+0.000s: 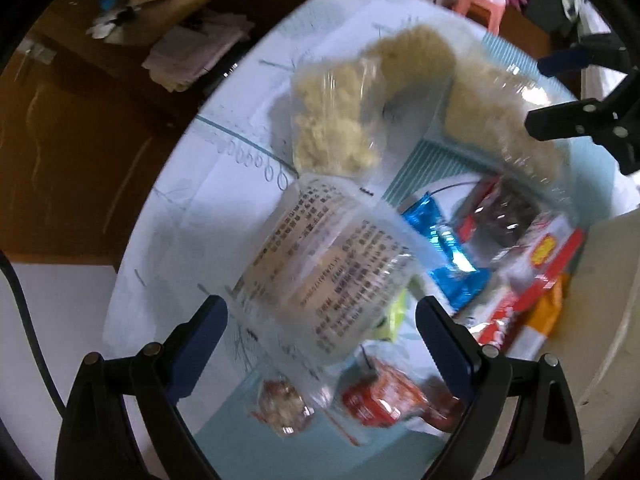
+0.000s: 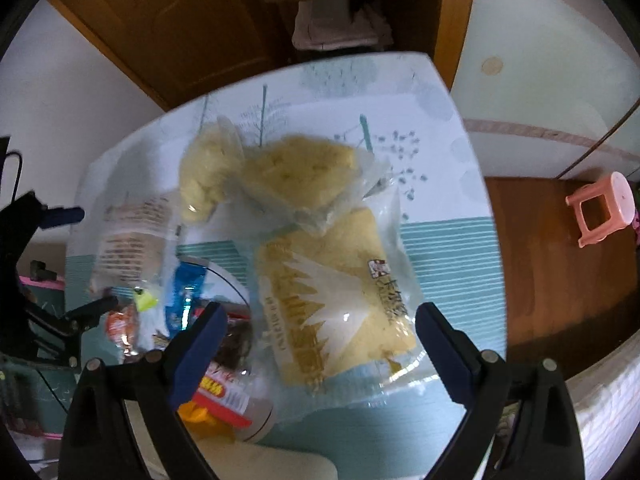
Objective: Organize snacks
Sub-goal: 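Grasp the clear printed bread bag with the left gripper while the right grasps the yellow-labelled bread bag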
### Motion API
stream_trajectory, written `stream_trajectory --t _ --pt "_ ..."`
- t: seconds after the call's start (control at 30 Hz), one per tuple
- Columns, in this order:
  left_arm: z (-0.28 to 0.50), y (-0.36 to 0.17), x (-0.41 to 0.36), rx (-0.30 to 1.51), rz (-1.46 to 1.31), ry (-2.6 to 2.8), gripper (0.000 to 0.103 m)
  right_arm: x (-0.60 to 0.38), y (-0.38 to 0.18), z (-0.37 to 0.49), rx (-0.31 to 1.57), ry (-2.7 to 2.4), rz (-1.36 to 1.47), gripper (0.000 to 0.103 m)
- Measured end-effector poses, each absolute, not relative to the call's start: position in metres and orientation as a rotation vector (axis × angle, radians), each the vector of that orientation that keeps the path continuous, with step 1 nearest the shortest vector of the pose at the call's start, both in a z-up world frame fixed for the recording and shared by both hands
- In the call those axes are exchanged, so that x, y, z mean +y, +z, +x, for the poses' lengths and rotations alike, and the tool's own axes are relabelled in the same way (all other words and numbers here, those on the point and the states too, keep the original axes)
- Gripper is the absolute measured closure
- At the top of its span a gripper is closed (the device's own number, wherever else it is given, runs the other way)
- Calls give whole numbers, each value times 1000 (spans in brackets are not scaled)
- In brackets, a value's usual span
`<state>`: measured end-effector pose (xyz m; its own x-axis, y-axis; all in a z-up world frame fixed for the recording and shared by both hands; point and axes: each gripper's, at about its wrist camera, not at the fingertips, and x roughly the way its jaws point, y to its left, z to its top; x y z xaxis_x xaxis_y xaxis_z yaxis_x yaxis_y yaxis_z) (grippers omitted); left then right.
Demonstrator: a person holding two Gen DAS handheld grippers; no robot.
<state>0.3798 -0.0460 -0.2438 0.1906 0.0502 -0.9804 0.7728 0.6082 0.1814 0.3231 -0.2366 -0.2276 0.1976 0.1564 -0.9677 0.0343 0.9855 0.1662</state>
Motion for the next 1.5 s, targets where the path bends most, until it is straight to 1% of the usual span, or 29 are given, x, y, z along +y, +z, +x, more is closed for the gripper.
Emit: stream_trajectory --t 0.17,0.3,0.43,0.53,0.67,0.7,0.77,0.93,1.23,1.5 --pt "389 -269 -49 1307 836 -608 8 -222 -246 327 1395 89 96 7" --pt "397 -281 -51 1312 850 -603 5 -212 -255 329 1411 80 34 2" --pt "407 -287 -54 1328 807 -603 3 -206 -261 336 1444 50 -10 0" --pt "415 -298 -53 1377 757 -583 2 -208 -270 343 1501 20 21 0" --pt "423 -300 -46 1414 640 -592 11 -216 -276 349 1521 29 82 3" --pt "424 -300 -44 1417 617 -594 13 -217 -275 348 1517 35 88 5" --pt "426 -299 -41 1413 592 -587 23 -217 -273 347 1512 41 95 7" --pt "421 -288 -28 1401 513 -540 33 -219 -267 344 1497 39 118 13" --pt "395 -262 2 1355 414 -424 36 -230 -243 329 1435 77 156 16" --pt "359 -199 22 1238 316 -345 36 -242 -179 298 1284 111 216 16"
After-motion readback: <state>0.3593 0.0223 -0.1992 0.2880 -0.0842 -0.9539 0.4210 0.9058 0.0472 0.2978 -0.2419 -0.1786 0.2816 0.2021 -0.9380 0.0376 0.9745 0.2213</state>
